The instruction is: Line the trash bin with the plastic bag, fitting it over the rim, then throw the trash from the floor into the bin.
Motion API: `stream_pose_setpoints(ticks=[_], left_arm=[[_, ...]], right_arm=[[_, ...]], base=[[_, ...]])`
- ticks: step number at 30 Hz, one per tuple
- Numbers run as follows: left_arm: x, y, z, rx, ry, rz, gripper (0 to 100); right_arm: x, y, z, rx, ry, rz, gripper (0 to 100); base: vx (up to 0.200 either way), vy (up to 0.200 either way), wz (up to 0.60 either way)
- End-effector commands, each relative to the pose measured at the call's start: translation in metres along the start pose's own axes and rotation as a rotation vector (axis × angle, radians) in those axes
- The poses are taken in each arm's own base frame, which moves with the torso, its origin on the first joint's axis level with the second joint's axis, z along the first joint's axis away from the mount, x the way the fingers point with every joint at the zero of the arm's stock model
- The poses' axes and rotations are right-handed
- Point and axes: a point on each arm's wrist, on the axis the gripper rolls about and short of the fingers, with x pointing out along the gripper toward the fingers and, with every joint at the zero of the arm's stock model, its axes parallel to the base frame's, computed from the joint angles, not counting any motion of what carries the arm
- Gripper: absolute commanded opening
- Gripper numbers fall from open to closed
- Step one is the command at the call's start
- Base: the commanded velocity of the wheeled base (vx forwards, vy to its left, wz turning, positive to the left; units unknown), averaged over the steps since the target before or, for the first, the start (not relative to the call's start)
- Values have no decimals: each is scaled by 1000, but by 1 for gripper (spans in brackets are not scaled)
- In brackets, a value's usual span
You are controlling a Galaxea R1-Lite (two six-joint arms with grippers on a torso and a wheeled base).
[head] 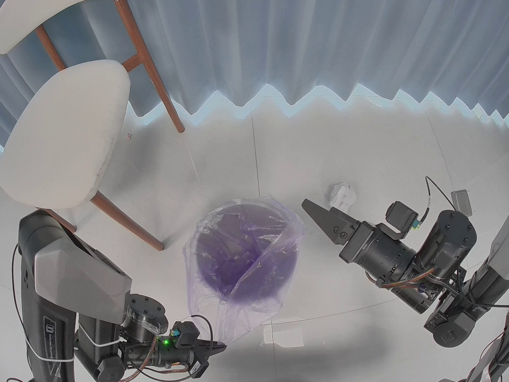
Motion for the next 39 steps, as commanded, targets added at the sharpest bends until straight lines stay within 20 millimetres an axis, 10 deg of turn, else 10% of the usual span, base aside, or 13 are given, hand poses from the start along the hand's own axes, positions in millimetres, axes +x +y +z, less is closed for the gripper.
stream_pose_setpoints(ticks=[1, 32, 33, 39], left_arm=[[2, -2, -5, -5, 26, -11, 0], [-16, 4, -19, 14, 72, -15, 0], [-16, 4, -19, 16, 72, -15, 100], [-13, 2, -14, 38, 53, -29, 100]], right_arm=[[0, 0, 0, 0, -8, 6, 100], [2, -2, -2, -1, -4, 1, 100], [2, -2, -2, -1, -2, 0, 100], [2, -2, -2, 0, -1, -1, 100]], base=[[0, 0, 0], [0, 0, 0], [0, 0, 0], [0, 0, 0]])
